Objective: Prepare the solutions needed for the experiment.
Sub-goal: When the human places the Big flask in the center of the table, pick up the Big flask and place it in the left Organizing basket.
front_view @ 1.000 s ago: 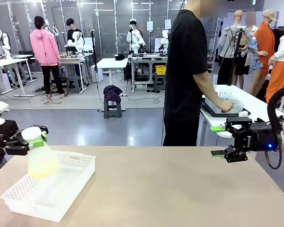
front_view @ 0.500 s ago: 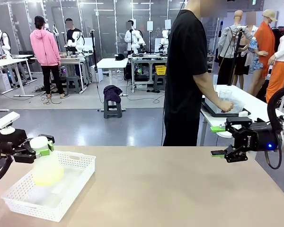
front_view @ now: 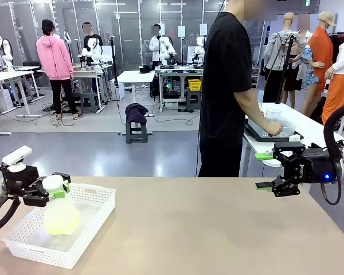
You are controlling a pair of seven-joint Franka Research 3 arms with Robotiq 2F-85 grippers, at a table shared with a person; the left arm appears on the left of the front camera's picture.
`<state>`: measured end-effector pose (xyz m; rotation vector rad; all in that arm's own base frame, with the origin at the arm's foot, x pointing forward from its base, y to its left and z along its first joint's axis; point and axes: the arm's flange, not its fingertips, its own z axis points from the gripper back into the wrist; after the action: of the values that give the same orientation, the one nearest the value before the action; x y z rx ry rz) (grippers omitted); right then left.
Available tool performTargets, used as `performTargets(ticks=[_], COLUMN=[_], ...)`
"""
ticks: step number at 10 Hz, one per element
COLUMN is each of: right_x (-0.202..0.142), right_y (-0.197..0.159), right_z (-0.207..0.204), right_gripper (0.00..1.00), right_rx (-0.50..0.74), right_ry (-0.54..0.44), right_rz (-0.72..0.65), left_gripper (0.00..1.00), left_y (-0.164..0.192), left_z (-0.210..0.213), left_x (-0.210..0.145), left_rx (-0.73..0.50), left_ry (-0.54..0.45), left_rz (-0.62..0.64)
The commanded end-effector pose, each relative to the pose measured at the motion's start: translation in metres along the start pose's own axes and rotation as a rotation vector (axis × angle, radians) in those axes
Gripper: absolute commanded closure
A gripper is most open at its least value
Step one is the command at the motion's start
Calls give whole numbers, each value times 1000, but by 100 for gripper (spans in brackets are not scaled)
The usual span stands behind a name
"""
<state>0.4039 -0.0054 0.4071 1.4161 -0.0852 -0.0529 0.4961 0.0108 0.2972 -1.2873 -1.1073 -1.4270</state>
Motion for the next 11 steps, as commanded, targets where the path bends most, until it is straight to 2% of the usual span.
performTargets(ticks=[1,4,9,10,11], right_x=[-1,-1,-1,-1,-1], right_y=[0,0,0,0,0], right_z=[1,1,1,1,1], right_gripper=[4,4,4,4,4], right_rx=[4,4,4,4,4], right_ry=[3,3,3,3,3], right_rz=[14,14,14,14,14], left_gripper=[100,100,100,69,56], left_y=[4,2,-3,-4,-6], left_z=[6,9,14,14,16], left_x=[-7,-19,-27,-27,-28], left_rx=[-22,-7,5,-1,3], left_ry=[1,7,49,32,7], left_rz=[-34,-61,-25,-3,10])
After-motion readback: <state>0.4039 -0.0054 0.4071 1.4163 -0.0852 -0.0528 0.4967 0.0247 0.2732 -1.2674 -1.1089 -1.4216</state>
